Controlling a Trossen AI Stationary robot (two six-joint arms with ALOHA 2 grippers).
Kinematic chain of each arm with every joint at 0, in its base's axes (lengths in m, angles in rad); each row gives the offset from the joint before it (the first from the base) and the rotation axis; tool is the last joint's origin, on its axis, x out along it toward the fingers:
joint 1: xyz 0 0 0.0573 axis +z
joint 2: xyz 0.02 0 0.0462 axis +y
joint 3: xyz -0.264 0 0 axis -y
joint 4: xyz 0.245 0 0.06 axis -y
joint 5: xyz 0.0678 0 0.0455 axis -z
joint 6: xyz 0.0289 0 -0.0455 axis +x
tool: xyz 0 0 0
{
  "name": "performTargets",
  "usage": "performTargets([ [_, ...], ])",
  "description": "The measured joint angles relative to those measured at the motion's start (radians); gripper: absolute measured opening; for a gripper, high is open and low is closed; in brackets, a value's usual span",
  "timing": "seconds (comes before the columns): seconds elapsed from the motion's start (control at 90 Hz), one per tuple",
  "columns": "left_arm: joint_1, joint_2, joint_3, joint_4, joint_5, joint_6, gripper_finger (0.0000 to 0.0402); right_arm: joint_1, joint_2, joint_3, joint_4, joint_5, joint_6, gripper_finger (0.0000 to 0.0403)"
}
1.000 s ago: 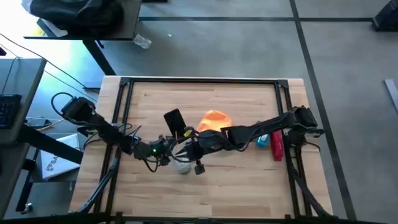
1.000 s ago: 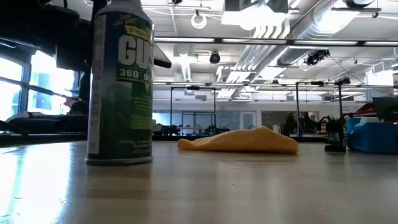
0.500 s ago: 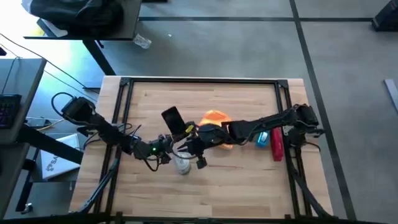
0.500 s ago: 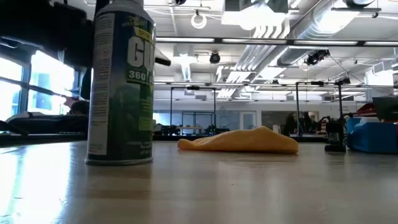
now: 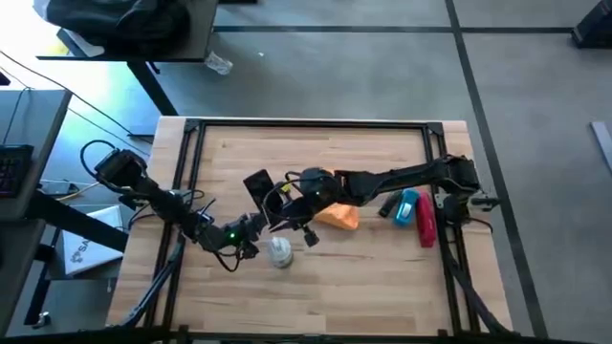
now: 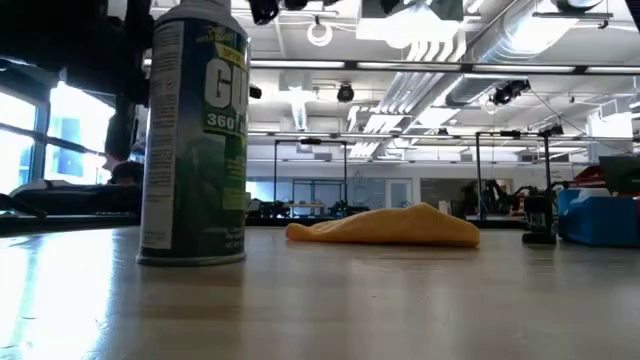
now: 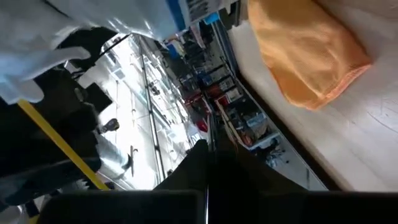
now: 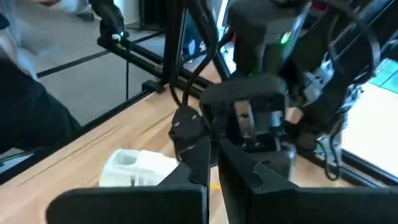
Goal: Apply microfiber cloth
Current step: Spray the black cellphone using the spray bottle
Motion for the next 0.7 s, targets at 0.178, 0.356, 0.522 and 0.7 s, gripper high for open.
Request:
performTargets([
  [0.178,-0.014,-0.006,-0.010,-0.019,-0.013,-0.001,0.0011,0.000,0.011,0.000,0.037,-0.012,-0.003,0.0000],
  [0.356,-0.019,-0.052,-0.064,-0.012,-0.024,-0.025,0.0011,-0.004,0.011,0.000,0.059,-0.025,-0.007,0.0000],
  [0.522,-0.019,-0.106,-0.077,-0.007,-0.026,-0.025,0.0011,-0.012,0.023,0.000,0.079,-0.084,0.000,0.0000],
  [0.7,-0.018,-0.151,-0.082,-0.004,-0.020,-0.024,0.0012,-0.012,0.034,0.007,0.067,-0.108,-0.002,0.0000],
])
